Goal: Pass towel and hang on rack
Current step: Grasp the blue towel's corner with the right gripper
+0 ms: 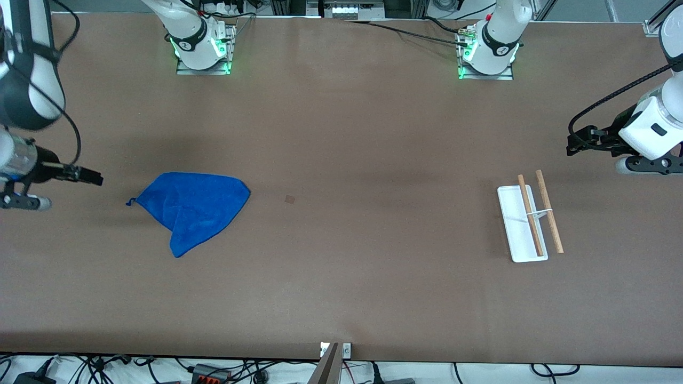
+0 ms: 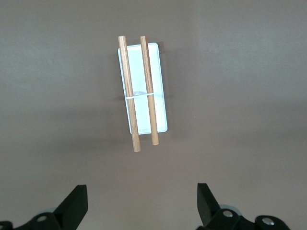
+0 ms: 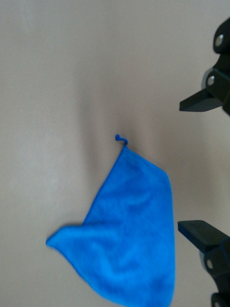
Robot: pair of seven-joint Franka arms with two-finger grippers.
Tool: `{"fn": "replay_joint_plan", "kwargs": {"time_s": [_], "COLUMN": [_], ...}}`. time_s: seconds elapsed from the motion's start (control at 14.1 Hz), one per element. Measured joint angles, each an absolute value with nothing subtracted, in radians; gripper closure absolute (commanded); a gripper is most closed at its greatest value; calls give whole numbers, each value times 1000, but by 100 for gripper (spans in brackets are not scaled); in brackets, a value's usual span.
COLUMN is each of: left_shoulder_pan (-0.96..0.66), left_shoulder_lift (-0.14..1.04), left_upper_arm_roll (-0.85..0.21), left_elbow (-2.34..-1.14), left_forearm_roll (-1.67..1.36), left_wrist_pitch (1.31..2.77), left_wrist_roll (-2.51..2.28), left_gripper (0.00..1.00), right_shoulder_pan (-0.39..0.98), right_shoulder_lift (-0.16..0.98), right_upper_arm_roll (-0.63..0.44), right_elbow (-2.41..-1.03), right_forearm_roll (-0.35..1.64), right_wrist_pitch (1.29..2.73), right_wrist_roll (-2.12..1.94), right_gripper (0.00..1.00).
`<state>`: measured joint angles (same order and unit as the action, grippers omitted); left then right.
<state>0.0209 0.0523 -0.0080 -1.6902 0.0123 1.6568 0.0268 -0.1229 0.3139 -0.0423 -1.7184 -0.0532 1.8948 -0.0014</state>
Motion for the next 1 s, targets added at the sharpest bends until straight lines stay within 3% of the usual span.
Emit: {"fn": "replay_joint_plan", "kwargs": {"time_s": [0.28,0.85,1.0], "left_shoulder_pan": [21,21,21], "left_shoulder_lift": [52,52,52], "left_upper_arm_roll": [-8,-8,-8], "left_elbow": [-1690,-1690,-1690], "left_forearm_roll": [12,12,12], "left_wrist_pitch": [1657,1657,1657], "left_wrist_roll": [27,27,27], "left_gripper": [0,0,0], "right_shoulder_pan": [-178,-217,-218], "right_shoulder_lift": [489,674,693], "right_upper_arm_roll": [-44,-44,-44], "right_elbow": [-1717,-1713,-1713], "right_forearm_roll": [18,126,132], "right_wrist_pitch": [1966,2038,2039], "right_wrist_roll": [4,15,17], "right_gripper": [0,0,8]}}
